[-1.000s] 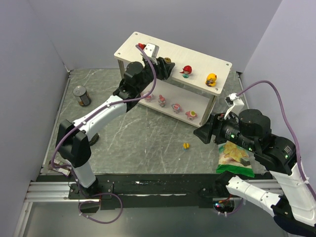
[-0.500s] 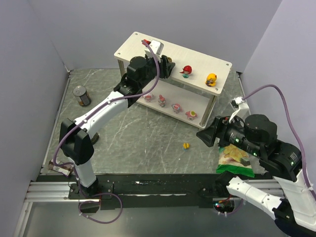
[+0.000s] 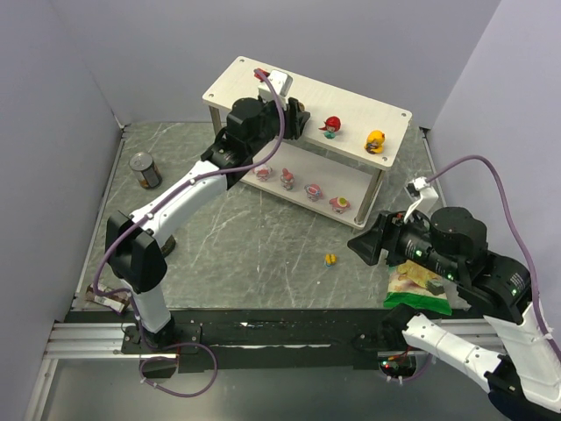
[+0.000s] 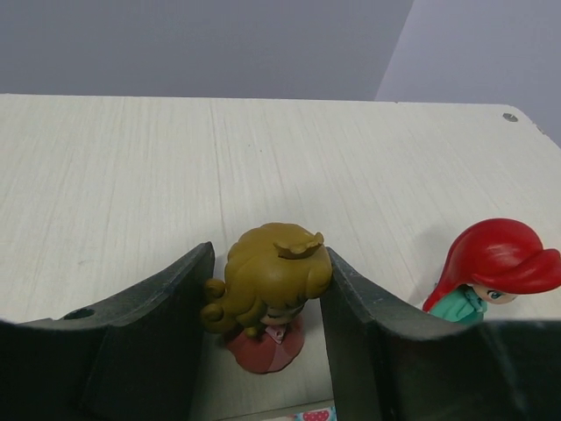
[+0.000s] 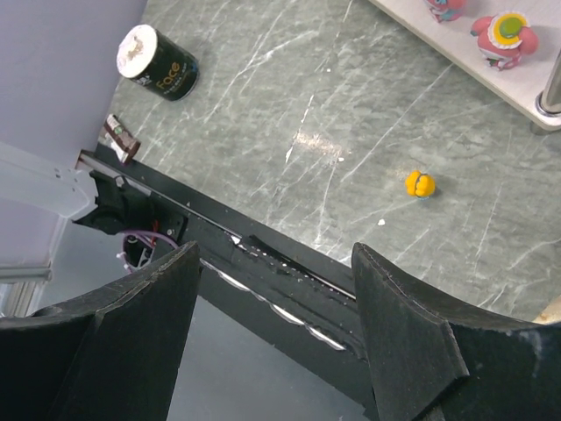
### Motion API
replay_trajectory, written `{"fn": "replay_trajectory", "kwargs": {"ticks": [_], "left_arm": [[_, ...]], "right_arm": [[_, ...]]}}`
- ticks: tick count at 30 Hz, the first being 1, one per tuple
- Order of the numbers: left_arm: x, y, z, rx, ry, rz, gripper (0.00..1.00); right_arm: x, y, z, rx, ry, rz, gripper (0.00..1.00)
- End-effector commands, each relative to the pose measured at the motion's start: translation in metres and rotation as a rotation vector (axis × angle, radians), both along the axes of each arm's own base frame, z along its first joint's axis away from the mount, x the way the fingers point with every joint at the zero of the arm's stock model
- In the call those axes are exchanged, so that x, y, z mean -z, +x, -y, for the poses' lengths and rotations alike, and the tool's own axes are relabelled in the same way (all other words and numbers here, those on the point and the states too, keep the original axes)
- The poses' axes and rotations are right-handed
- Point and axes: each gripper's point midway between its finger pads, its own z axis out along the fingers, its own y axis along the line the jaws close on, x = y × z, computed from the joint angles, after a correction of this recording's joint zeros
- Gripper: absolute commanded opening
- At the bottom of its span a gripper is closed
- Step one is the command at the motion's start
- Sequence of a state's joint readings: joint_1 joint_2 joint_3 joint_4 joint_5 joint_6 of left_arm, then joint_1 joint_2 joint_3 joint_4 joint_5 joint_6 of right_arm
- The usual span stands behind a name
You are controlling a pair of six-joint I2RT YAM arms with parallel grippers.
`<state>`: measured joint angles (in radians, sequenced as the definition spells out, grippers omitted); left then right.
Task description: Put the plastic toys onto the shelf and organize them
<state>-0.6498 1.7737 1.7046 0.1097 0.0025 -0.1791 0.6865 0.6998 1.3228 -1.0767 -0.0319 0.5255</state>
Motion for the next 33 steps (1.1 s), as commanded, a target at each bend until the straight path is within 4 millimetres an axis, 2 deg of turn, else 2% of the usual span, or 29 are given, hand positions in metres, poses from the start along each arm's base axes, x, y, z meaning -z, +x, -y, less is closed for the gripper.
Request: {"fn": "replay_trajectory", "kwargs": {"ticks": [1,7,15,17,24,27,29,30,31,33], "left_arm": [[0.029,0.005,-0.005,-0.028,0.090,-0.062,0.58],[0.028,0.001,-0.007,-0.029,0.086,-0.048,0.73],[0.019,0.000,-0.009,-0.027,0.081,-0.023,0.83],[0.015,-0.002,-0.010,-0.024,0.078,-0.015,0.89],[-0.006,-0.006,-0.018,-0.045,0.063,0.026,0.99],[-0.024,-0.014,-0.027,-0.060,0.036,0.066,0.99],[-0.029,-0.018,-0.033,-0.070,0.019,0.093,0.99],[-0.039,-0.024,-0.038,-0.074,0.006,0.114,0.99],[-0.039,-0.026,-0.040,-0.076,0.003,0.117,0.99],[-0.055,-0.034,-0.046,-0.078,-0.018,0.153,0.99]], "right_arm": [[-0.009,0.008,-0.005,-0.008,0.007,0.034,0.76],[-0.008,0.008,-0.005,-0.008,0.003,0.035,0.77],[-0.008,0.009,-0.004,-0.001,0.001,0.032,0.77],[-0.008,0.009,-0.004,0.000,0.000,0.031,0.77],[-0.009,0.009,-0.004,0.006,0.005,0.031,0.77],[-0.005,0.010,-0.004,0.014,0.000,0.015,0.77],[-0.002,0.011,-0.005,0.013,-0.008,-0.003,0.77],[0.000,0.010,-0.006,0.013,-0.013,-0.013,0.77],[0.002,0.012,-0.005,0.020,-0.018,-0.021,0.77],[0.004,0.013,-0.004,0.032,-0.019,-0.028,0.78]]}}
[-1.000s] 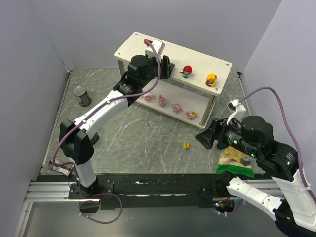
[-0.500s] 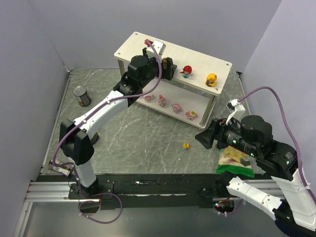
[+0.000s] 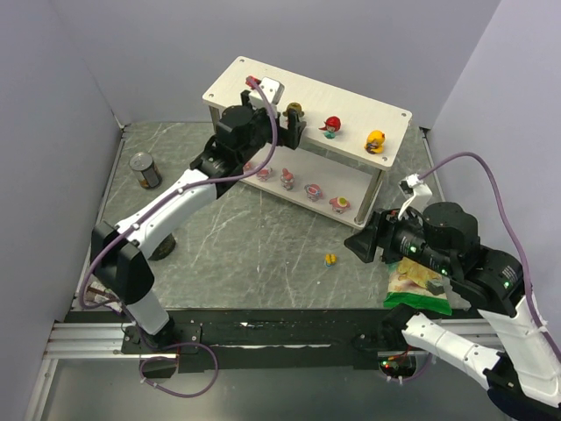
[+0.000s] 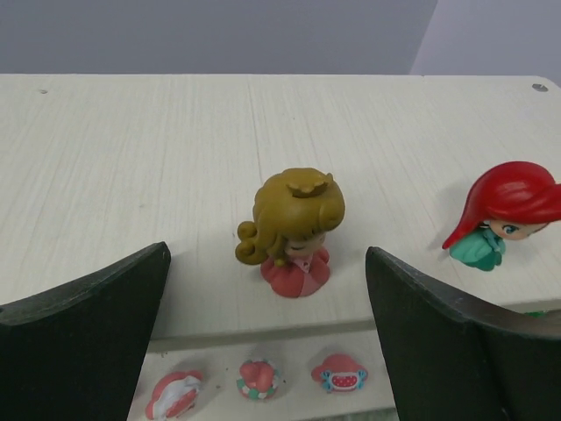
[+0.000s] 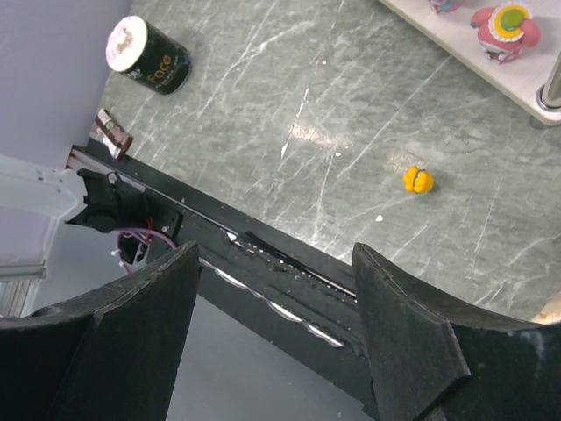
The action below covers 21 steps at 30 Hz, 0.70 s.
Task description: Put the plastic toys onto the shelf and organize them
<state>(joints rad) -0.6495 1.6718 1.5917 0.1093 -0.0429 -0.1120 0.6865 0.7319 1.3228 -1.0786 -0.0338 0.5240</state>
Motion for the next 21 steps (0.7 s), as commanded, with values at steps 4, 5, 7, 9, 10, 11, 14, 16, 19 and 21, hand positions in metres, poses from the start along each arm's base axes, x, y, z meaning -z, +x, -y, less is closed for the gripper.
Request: {"fn": "replay_trajectory", "kwargs": {"ticks": [4,5,7,9,10,11,14,16,19,21], "left_arm": [[-0.070,-0.029,-0.029,-0.021,-0.085,0.138,0.99],[-0.073,-0.032,-0.030,-0.016,-0.091,0.138,0.99],[-0.077,-0.041,-0.035,-0.007,-0.096,0.137,0.99],[-0.085,-0.053,-0.043,-0.005,-0.107,0.137,0.99],[-0.083,-0.057,-0.046,-0.006,-0.105,0.129,0.99],[-0.083,-0.061,-0.050,-0.010,-0.107,0.123,0.99],[-0.081,-0.081,-0.062,-0.002,-0.114,0.091,0.99],[-0.073,-0.097,-0.066,0.029,-0.128,0.050,0.99],[-0.034,-0.117,-0.072,0.053,-0.131,-0.066,0.99],[-0.020,-0.129,-0.081,0.048,-0.155,-0.107,0.99]], "right_arm": [[-0.001,0.009,-0.005,0.019,0.010,-0.006,0.79],[-0.001,0.009,-0.006,0.017,0.010,-0.010,0.79],[0.001,0.011,-0.009,0.012,0.012,-0.018,0.79],[0.001,0.014,-0.012,0.014,0.019,-0.016,0.79],[0.003,0.016,-0.013,0.016,0.019,-0.018,0.79],[0.002,0.019,-0.013,0.030,0.022,-0.010,0.79],[0.011,0.028,-0.009,0.083,0.003,-0.037,0.79],[0.027,0.039,-0.001,0.162,-0.039,-0.090,0.78],[0.068,0.054,0.018,0.290,-0.105,-0.195,0.76],[0.098,0.060,0.020,0.318,-0.087,-0.248,0.76]]}}
